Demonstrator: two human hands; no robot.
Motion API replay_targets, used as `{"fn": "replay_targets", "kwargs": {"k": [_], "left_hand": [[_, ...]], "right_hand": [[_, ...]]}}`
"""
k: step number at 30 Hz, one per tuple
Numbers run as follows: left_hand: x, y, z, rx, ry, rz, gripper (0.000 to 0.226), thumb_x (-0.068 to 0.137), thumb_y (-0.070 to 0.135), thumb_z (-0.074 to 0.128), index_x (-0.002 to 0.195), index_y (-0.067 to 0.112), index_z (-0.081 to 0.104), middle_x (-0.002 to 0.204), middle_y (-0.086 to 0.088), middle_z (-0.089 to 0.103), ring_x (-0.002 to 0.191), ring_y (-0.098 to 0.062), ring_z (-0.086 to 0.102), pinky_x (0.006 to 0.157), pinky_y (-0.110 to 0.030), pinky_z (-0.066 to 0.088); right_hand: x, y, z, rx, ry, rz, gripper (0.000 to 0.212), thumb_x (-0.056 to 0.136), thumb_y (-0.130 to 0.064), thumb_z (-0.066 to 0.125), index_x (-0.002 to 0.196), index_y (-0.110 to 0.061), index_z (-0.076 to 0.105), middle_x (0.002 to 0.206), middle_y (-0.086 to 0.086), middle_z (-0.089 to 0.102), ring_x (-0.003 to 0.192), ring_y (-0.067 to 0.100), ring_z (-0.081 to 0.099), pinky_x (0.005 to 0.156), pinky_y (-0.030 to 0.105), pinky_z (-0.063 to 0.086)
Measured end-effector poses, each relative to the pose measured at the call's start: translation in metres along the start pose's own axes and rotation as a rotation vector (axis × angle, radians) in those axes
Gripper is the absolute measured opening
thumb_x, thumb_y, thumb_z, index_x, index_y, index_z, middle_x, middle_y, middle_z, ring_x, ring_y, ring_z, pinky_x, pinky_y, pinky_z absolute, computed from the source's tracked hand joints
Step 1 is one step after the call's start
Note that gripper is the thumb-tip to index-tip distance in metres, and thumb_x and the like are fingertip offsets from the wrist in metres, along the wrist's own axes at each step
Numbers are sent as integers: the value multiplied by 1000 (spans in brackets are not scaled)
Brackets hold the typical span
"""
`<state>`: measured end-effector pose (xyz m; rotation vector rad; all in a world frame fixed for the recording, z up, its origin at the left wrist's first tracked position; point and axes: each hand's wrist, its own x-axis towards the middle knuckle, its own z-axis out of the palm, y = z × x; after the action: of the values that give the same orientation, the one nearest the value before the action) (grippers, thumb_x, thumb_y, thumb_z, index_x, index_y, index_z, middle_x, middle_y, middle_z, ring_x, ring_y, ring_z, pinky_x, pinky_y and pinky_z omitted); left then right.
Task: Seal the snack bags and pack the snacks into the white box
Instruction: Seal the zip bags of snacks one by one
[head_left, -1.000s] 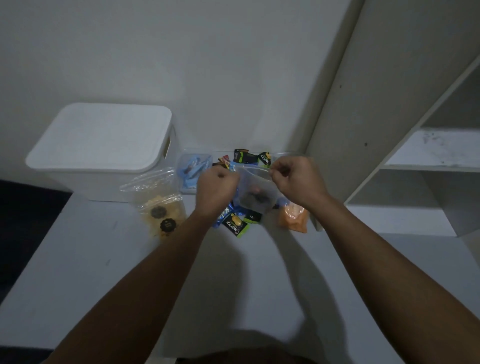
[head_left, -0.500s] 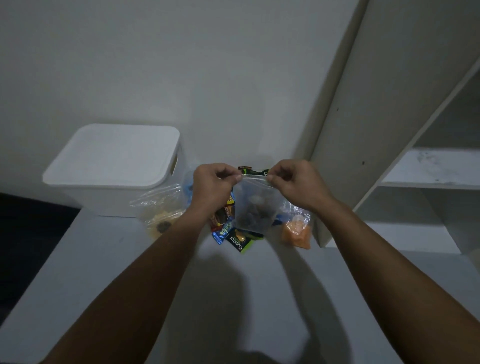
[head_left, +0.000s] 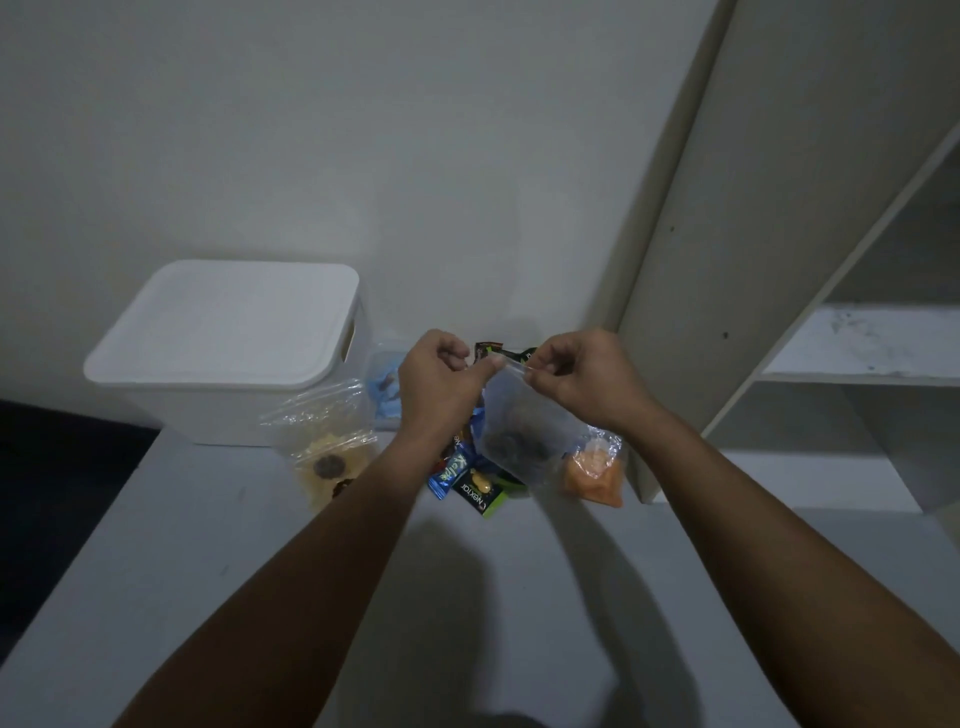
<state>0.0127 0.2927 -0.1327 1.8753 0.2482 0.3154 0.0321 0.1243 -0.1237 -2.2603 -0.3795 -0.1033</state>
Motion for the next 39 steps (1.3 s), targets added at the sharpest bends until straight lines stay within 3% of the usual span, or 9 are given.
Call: {"fn": "replay_targets", "kwargs": {"k": [2, 5, 8, 17, 23, 28, 30, 34, 39], "left_hand": [[-1, -2, 5, -6, -111, -99, 30, 73, 34, 80, 68, 10, 62, 61, -4, 59, 58, -15, 57, 58, -28, 49], [-3, -4, 9, 31, -225, -114, 20, 75, 16, 74, 59, 11, 63, 59, -7, 62, 59, -19, 59, 61, -35, 52], [-3, -2, 7, 110, -228, -104, 16, 74, 4, 65, 59, 8, 63, 60, -8, 62, 56, -19, 57, 59, -33, 51], [4, -3, 1, 106, -288, -145, 23, 66, 15, 68, 50, 16, 50, 49, -2, 49, 51, -20, 52, 54, -33, 46], [2, -2, -2, -19, -212, -53, 6, 81, 8, 63, 79, 13, 60, 76, -2, 59, 71, -16, 56, 63, -30, 48], [9, -3, -6, -33, -231, 106, 36, 74, -2, 73, 103, 14, 60, 102, -2, 64, 86, -13, 60, 66, -21, 53], [11, -1, -5, -62, -213, 136, 36, 72, 1, 78, 103, 12, 63, 96, -4, 67, 81, -11, 60, 69, -21, 54], [13, 4, -3, 3, -150, 153, 8, 76, 3, 75, 78, 10, 72, 70, 2, 66, 69, -11, 61, 67, -19, 52], [15, 4, -1, 40, -109, 113, 10, 81, 3, 69, 75, 10, 68, 66, 3, 60, 66, -15, 58, 65, -29, 51]], "right_hand": [[-2, -1, 6, -7, 40, 7, 7, 80, -23, 75, 74, -20, 72, 67, 2, 70, 65, 19, 68, 60, 30, 55], [-4, -2, 10, -74, 53, 22, 5, 81, -22, 74, 78, -17, 74, 65, -2, 67, 61, 14, 62, 58, 23, 49], [-3, 0, 13, -145, 109, 39, 4, 82, -19, 71, 81, -17, 74, 66, -4, 66, 63, 13, 62, 62, 25, 49], [7, 0, 9, -234, 196, 65, 10, 83, -20, 66, 87, -20, 75, 80, 2, 74, 75, 21, 67, 71, 37, 57], [11, -5, 1, -179, 84, -15, 7, 83, -17, 71, 88, -15, 76, 73, 1, 70, 69, 16, 64, 67, 25, 50], [12, -6, -9, -79, 12, -42, 5, 82, -15, 72, 85, -15, 76, 69, 0, 69, 68, 18, 66, 66, 29, 53], [13, -6, -10, -53, -34, -59, 4, 82, -15, 73, 84, -15, 76, 72, 2, 72, 70, 19, 68, 68, 35, 56], [13, -6, -14, 22, -34, -53, 8, 86, -18, 70, 87, -14, 76, 78, 4, 74, 75, 19, 69, 72, 38, 57], [7, -6, -13, 134, -36, -8, 24, 75, -11, 80, 95, -19, 71, 79, -4, 70, 71, 6, 65, 70, 24, 53]]}}
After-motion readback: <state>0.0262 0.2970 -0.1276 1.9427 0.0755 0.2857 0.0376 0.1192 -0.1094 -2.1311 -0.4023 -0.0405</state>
